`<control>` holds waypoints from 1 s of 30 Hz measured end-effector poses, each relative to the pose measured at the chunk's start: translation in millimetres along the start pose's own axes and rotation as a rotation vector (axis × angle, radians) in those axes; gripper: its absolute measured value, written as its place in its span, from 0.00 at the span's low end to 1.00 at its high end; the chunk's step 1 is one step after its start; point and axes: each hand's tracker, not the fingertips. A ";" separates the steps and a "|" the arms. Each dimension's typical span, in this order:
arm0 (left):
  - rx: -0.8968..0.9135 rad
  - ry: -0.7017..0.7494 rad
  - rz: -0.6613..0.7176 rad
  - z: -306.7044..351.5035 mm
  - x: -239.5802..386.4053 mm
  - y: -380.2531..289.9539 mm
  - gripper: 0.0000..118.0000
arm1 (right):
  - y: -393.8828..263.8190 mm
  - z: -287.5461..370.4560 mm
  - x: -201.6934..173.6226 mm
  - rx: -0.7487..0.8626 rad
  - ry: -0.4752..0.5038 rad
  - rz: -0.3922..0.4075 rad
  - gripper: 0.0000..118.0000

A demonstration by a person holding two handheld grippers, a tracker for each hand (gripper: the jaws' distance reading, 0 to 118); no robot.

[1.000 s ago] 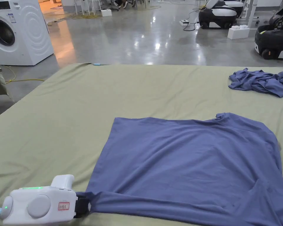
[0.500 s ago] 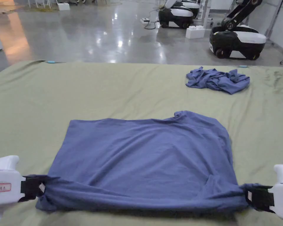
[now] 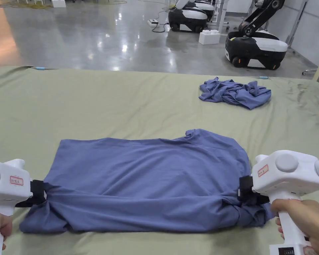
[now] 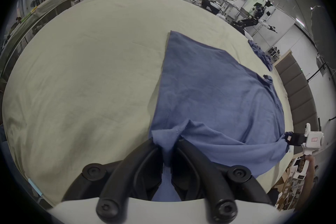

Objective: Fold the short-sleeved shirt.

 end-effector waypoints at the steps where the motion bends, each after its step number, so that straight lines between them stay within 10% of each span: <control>1: -0.005 0.001 0.006 -2.0 -1.6 1.5 0.07 | 0.9 1.4 1.9 -0.028 -0.018 -0.011 0.46; 3: 0.053 -0.070 0.073 18.9 -6.2 -3.0 0.26 | -6.9 26.7 7.1 0.060 0.056 -0.042 0.68; 6: 0.269 -0.200 0.094 84.3 -6.3 -18.4 0.65 | -44.0 99.1 10.4 0.347 0.161 0.021 0.68; 12: 0.800 -0.275 -0.107 230.8 19.7 -126.8 0.66 | -204.9 212.0 -13.4 1.026 0.042 0.212 0.68; 14: 0.892 -0.315 -0.140 258.3 21.9 -164.4 0.57 | -249.3 223.8 -19.1 1.080 0.086 0.245 0.45; 15: 0.899 -0.316 -0.170 267.4 25.0 -176.6 0.13 | -261.1 227.7 -25.1 1.070 0.056 0.253 0.02; 16: 0.913 -0.283 -0.203 276.2 30.9 -189.8 0.00 | -276.4 229.4 -30.6 1.095 -0.056 0.246 0.02; 18: 0.971 -0.192 -0.244 293.2 35.2 -215.5 0.00 | -292.2 236.1 -33.6 1.100 0.101 0.223 0.02; 25: 0.886 -0.204 -0.233 290.2 44.5 -213.5 0.00 | -265.1 237.4 -27.6 1.089 0.098 0.149 0.04; 26: 0.870 -0.216 -0.225 290.3 46.1 -211.2 0.00 | -244.6 233.9 -23.2 1.087 0.104 0.138 0.18; 28: 0.875 -0.215 -0.227 289.9 49.6 -211.1 0.00 | -198.5 206.1 -17.3 1.015 0.065 0.116 1.00; 30: 0.864 -0.222 -0.226 278.1 13.3 -225.9 0.00 | -136.2 154.1 -7.7 0.700 0.006 0.101 1.00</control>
